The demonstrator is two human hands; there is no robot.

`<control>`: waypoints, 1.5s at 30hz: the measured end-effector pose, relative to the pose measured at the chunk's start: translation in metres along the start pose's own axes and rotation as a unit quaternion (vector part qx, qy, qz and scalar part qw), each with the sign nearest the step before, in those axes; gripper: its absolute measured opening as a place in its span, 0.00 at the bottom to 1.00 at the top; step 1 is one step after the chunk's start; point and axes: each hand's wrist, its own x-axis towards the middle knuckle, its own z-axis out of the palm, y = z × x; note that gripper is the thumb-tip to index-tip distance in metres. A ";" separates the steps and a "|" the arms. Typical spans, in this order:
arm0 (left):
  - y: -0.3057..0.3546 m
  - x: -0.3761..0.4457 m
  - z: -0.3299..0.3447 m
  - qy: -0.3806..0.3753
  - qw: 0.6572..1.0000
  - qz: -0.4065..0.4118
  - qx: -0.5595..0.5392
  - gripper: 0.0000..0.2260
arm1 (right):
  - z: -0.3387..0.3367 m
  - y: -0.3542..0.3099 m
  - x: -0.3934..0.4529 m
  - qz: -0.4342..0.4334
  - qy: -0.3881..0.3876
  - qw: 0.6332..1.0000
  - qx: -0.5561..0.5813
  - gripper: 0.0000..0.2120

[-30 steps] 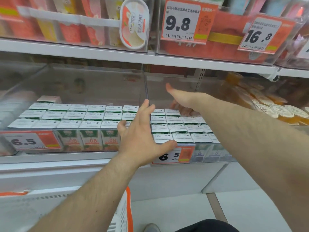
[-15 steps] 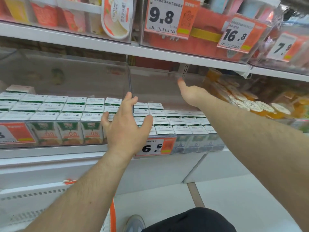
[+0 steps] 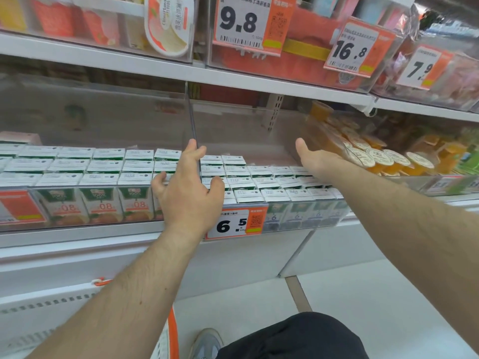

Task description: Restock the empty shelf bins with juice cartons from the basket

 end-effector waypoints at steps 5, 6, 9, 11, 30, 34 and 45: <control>0.001 -0.001 -0.002 -0.011 1.000 -0.005 0.005 0.24 | -0.001 0.004 -0.005 0.008 0.008 1.000 -0.020 0.50; 0.002 -0.001 -0.002 -0.011 1.000 -0.005 0.006 0.24 | 0.000 0.006 -0.006 0.013 0.013 0.999 -0.037 0.51; 0.003 -0.001 -0.002 -0.007 1.000 -0.007 0.004 0.24 | 0.002 0.007 -0.013 0.011 0.019 0.999 -0.038 0.52; 0.004 -0.001 -0.001 -0.001 1.000 -0.009 0.000 0.24 | 0.004 0.003 -0.022 0.008 0.011 0.999 -0.029 0.50; 0.000 0.013 -0.028 -0.112 0.994 -0.015 0.010 0.20 | 0.096 0.033 -0.112 -0.310 0.248 0.897 0.193 0.08; -0.002 0.013 -0.034 -0.118 0.993 -0.024 -0.010 0.23 | 0.098 0.035 -0.105 -0.322 0.273 0.871 0.251 0.07; 0.000 0.026 -0.038 -0.108 0.992 -0.023 0.053 0.26 | 0.082 0.004 -0.072 -0.315 0.225 0.890 0.240 0.06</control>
